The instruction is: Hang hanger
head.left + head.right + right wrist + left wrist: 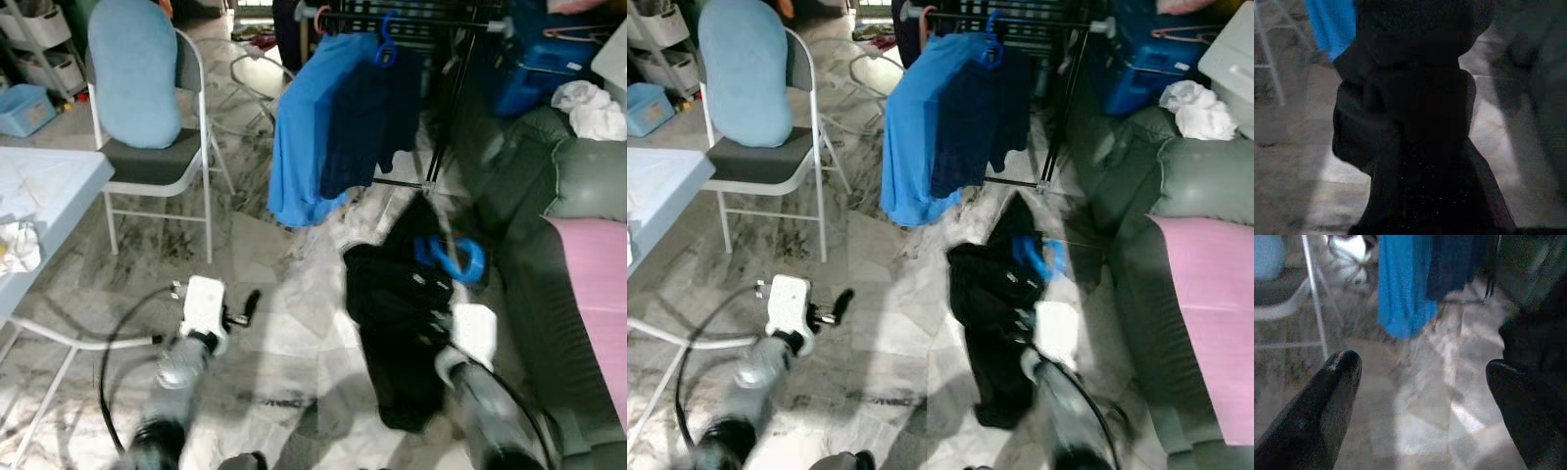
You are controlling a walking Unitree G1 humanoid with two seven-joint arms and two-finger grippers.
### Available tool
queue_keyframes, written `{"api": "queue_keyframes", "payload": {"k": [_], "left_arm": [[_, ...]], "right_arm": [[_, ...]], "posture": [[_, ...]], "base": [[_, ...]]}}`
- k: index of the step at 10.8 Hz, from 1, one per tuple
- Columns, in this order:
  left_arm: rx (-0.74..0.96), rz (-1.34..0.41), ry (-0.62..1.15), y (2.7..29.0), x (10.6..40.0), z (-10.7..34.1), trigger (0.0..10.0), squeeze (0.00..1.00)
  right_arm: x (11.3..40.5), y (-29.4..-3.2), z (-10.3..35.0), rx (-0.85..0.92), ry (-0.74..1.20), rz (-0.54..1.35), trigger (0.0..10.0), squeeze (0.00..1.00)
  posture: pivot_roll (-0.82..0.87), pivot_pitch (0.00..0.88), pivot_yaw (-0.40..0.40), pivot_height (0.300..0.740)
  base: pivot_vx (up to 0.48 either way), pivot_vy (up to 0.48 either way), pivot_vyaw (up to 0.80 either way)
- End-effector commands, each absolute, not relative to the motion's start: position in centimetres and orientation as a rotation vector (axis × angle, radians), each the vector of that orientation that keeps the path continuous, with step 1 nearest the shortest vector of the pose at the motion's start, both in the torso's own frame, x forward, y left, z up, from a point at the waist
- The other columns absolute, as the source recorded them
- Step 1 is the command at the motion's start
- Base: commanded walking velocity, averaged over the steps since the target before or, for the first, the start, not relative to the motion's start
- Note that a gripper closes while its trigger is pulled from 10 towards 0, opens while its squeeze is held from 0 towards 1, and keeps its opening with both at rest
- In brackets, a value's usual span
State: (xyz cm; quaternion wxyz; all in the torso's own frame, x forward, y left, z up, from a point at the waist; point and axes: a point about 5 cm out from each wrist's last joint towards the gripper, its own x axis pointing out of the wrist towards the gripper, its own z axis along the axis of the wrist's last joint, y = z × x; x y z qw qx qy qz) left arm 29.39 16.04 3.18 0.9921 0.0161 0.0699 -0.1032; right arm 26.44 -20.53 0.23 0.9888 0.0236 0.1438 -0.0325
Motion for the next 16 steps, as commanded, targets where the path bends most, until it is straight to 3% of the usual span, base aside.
{"api": "queue_keyframes", "payload": {"k": [1, 7, 11, 16], "left_arm": [[0.013, -0.197, 0.089, 15.7, 29.2, 3.8, 10.0, 0.0], [-0.028, -0.297, 0.034, 13.4, 30.4, 6.4, 10.0, 0.0], [-0.075, -0.351, 0.029, 12.0, 30.6, 7.1, 10.0, 0.0], [-0.081, -0.364, 0.068, 12.3, 30.2, 6.2, 10.0, 0.0]], "right_arm": [[26.8, -21.6, 1.8, 0.045, 0.195, -0.135, 10.0, 0.0], [25.9, -21.6, 2.7, 0.016, 0.175, -0.165, 10.0, 0.0], [26.1, -21.7, 3.2, 0.041, 0.175, -0.177, 10.0, 0.0], [26.2, -21.6, 3.4, 0.052, 0.18, -0.181, 10.0, 0.0]], "posture": [[-0.11, 0.045, 0.002, 0.74], [-0.14, 0.075, 0.023, 0.74], [-0.15, 0.087, 0.025, 0.74], [-0.15, 0.095, 0.026, 0.74]], "base": [[0.0, 0.0, 0.0], [0.045, 0.0, 0.0], [0.354, 0.0, 0.0], [0.48, 0.0, -0.24]]}}
